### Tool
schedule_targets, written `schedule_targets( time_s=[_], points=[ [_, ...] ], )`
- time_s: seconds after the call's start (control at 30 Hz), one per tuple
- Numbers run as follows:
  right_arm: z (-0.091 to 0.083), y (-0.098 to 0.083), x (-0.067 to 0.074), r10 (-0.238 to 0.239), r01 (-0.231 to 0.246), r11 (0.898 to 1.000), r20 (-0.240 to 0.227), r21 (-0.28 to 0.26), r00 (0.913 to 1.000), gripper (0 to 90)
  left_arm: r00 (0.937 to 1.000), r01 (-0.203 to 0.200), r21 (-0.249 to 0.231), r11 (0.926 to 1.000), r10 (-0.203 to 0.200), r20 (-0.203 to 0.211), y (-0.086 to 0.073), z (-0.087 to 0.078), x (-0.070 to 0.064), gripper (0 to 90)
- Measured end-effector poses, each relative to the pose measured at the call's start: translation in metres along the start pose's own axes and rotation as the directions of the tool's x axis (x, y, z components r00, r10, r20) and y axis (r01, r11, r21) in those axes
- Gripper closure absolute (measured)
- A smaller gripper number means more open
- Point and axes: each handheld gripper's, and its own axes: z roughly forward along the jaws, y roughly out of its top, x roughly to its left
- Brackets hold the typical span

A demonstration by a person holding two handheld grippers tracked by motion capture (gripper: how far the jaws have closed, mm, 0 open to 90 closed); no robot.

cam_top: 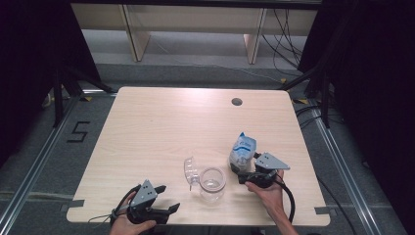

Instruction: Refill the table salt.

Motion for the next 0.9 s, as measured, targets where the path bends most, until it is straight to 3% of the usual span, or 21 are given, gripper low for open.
schedule_targets(
  time_s=[0.07,0.5,0.6,0.63,0.67,0.73,0.8,0.83,0.87,0.9],
  points=[
    [0.003,-0.001,0.001,0.022,-0.022,1.0,-0.004,-0.014,0.9997,15.6,1.0,0.0,0.0,1.0,0.0,0.0,0.0,0.0,0.0,22.7],
    [0.009,-0.003,-0.001,-0.019,0.02,1.0,0.023,-0.018,0.9995,17.4,1.0,0.0,0.0,1.0,0.0,0.002,0.0,0.0,0.0,22.7],
    [0.011,-0.003,-0.001,-0.011,0.011,1.0,-0.003,-0.027,0.9999,19.6,1.0,0.001,0.0,1.0,-0.001,0.002,0.0,0.0,0.0,22.7],
    [0.011,-0.003,-0.001,-0.013,0.013,1.0,0.003,-0.018,0.9999,20.0,1.0,0.0,0.0,1.0,0.0,0.003,0.0,0.0,0.0,22.7],
    [0.013,-0.004,-0.003,-0.047,0.047,0.998,0.008,-0.036,0.9989,20.7,1.0,-0.001,0.0,1.0,0.001,0.003,0.0,0.0,0.0,22.7],
    [0.014,-0.004,-0.002,-0.02,0.02,1.0,0.0,-0.022,0.9998,23.4,1.0,0.001,0.0,1.0,-0.001,0.003,0.0,0.0,0.0,22.7],
    [0.017,-0.004,-0.003,-0.06,0.06,0.997,0.001,-0.046,0.9982,25.7,0.9999,0.012,-0.002,0.9999,-0.012,0.0,0.0,0.0,0.0,22.7],
    [0.017,-0.005,-0.002,-0.029,0.028,0.999,-0.006,-0.035,0.9996,26.5,0.9999,0.011,-0.002,0.9999,-0.011,0.0,0.0,0.0,0.0,22.6],
    [0.017,-0.005,-0.002,-0.024,0.023,0.999,-0.023,-0.027,0.9994,28.3,0.9999,0.017,-0.007,0.9998,-0.017,0.001,0.0,0.0,0.0,22.6],
    [0.017,-0.005,-0.002,-0.026,0.026,0.999,-0.008,-0.027,0.9996,30.0,0.9999,0.017,-0.006,0.9998,-0.017,0.001,0.0,0.0,0.0,22.6]
  ],
)
